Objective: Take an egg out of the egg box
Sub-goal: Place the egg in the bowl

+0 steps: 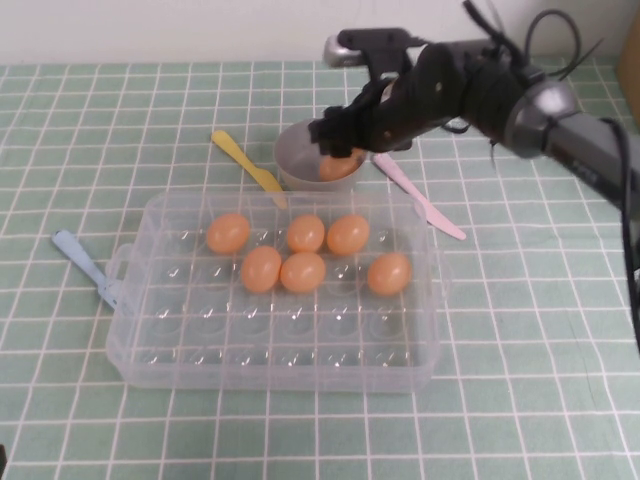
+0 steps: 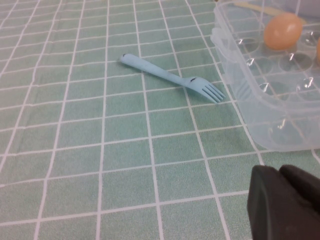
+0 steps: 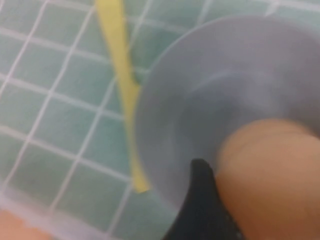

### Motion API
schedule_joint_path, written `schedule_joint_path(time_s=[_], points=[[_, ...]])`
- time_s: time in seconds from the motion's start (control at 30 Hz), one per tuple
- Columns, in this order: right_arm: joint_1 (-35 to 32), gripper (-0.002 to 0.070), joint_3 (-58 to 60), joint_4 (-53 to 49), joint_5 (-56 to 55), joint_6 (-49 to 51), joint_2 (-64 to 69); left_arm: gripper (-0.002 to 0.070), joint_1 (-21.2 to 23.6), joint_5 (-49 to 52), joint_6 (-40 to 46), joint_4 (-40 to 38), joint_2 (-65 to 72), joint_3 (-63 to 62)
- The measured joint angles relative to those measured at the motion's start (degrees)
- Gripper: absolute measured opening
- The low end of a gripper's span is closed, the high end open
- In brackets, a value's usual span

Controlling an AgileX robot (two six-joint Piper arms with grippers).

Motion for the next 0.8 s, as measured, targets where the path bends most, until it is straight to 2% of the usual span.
schedule_joint_path(time_s=[0.2,0.5,0.8], points=[[-2.95,0.0426,-0.1,-0.79,-0.53,0.0,-0.43,-0.0003,0.0,0.0,0.0,0.0,0.0,0.0],[-3.11,0.0426,-0.22,-0.79,-8.71,-0.26,1.87,-0.0003,0.0,0.0,0.0,0.0,0.0,0.0],[-3.61,0.0426,-0.22,2.13,-12.67,-5.06,3.82,-0.0003,0.0,0.0,0.0,0.0,0.0,0.0]])
